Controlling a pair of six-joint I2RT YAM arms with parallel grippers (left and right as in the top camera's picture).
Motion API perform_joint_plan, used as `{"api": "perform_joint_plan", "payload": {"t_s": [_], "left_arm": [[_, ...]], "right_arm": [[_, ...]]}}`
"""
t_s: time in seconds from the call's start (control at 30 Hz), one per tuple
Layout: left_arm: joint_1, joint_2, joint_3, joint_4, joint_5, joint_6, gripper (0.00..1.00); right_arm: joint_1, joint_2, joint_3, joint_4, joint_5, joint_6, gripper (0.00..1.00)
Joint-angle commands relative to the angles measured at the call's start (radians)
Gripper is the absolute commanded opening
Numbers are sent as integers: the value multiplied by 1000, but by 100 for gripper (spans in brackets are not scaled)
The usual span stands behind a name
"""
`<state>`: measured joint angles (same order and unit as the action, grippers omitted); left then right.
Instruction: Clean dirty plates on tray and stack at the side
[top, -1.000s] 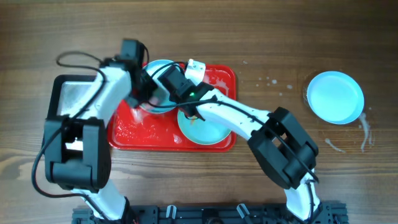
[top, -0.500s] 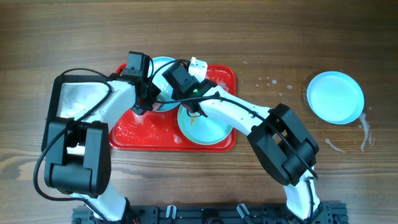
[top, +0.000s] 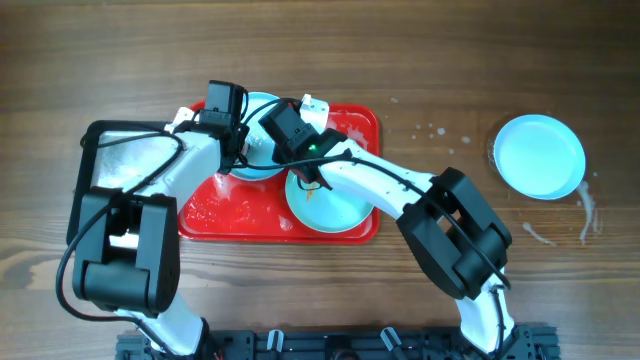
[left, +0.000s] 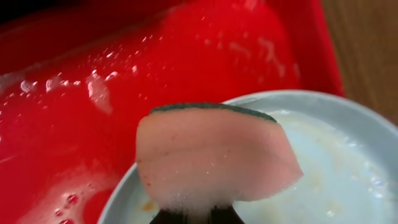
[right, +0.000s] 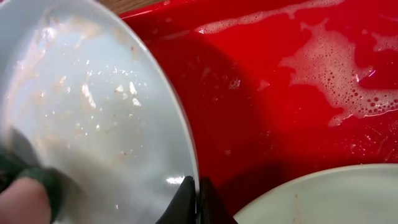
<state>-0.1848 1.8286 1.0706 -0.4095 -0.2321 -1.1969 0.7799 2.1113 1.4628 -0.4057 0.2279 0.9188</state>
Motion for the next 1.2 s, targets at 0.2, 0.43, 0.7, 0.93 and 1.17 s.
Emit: {"api": "perform_joint_plan", "payload": {"t_s": [0.2, 0.43, 0.7, 0.93, 1.17], "left_arm": [[-79, 63, -11, 27, -49, 111, 4], [-94, 72, -11, -63, -12, 518, 4], [-92, 71, -11, -206, 219, 769, 4], [-51, 71, -11, -337, 203, 845, 4], [39, 71, -11, -359, -37, 423, 4]], "right_arm": [[-2, 13, -2, -3, -6, -29, 4], [-2, 14, -2, -2, -18, -30, 4], [-2, 13, -2, 2, -21, -55, 4], [-2, 14, -2, 2, -28, -55, 4], [-2, 13, -2, 2, -36, -55, 4]]}}
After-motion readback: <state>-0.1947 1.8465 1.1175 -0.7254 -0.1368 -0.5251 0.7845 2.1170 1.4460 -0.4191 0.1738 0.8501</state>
